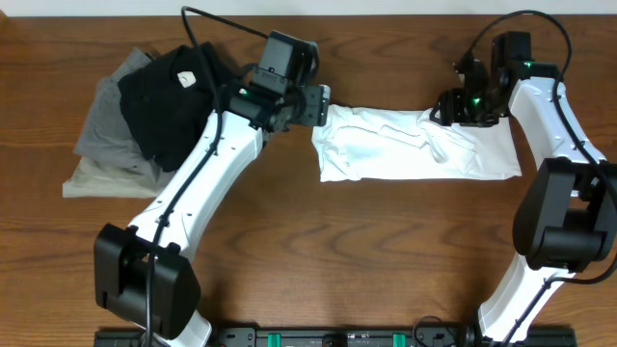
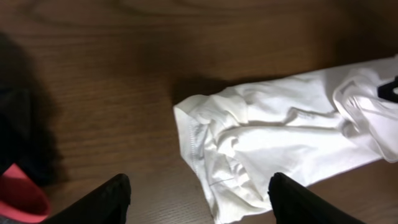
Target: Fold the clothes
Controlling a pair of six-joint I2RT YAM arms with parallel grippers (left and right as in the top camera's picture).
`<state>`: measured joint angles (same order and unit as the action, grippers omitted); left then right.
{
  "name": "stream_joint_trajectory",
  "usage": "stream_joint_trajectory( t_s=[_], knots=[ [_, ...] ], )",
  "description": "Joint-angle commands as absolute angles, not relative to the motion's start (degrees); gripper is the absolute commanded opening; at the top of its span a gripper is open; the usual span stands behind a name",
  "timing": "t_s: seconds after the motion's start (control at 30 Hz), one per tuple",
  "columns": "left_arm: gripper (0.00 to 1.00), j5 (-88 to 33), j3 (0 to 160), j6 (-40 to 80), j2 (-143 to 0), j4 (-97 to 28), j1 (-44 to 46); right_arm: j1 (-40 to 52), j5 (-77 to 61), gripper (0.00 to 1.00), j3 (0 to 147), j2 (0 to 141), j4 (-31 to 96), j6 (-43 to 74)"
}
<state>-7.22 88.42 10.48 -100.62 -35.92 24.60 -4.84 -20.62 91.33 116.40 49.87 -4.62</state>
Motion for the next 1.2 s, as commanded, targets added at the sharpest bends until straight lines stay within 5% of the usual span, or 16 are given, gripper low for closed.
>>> stream_joint_trajectory(
  t_s=[0.0, 0.13, 0.3, 0.63, 0.9, 1.17],
  knots=[
    [0.75, -6.8, 87.6, 12.8, -102.6, -36.2, 23.4, -6.4, -27.3, 0.55, 91.7, 115.9, 49.2, -7.3],
    [0.77, -10.5, 87.2, 13.2, -106.3, -36.6, 23.4, -8.7, -27.8, 0.22, 91.7, 115.9, 48.9, -3.3],
    [0.77, -15.0, 87.2, 13.2, -111.0, -36.6, 23.4, -10.5, -10.0, 0.02, 91.7, 116.1, 49.3, 6.4],
    [0.77, -15.0, 87.2, 13.2, -112.2, -35.8, 23.4, -7.2, -16.0, 0.01, 87.1, 121.6, 47.8, 6.8],
    [0.77, -15.0, 87.2, 13.2, -112.2, -36.2, 23.4, -1.8, -56.9, 0.02, 86.0, 121.3, 48.3, -25.8],
    [0.77, -15.0, 87.2, 13.1, -112.2, -36.5, 23.4, -5.0, -53.1, 0.02, 86.3, 117.3, 49.0, -24.3]
  ],
)
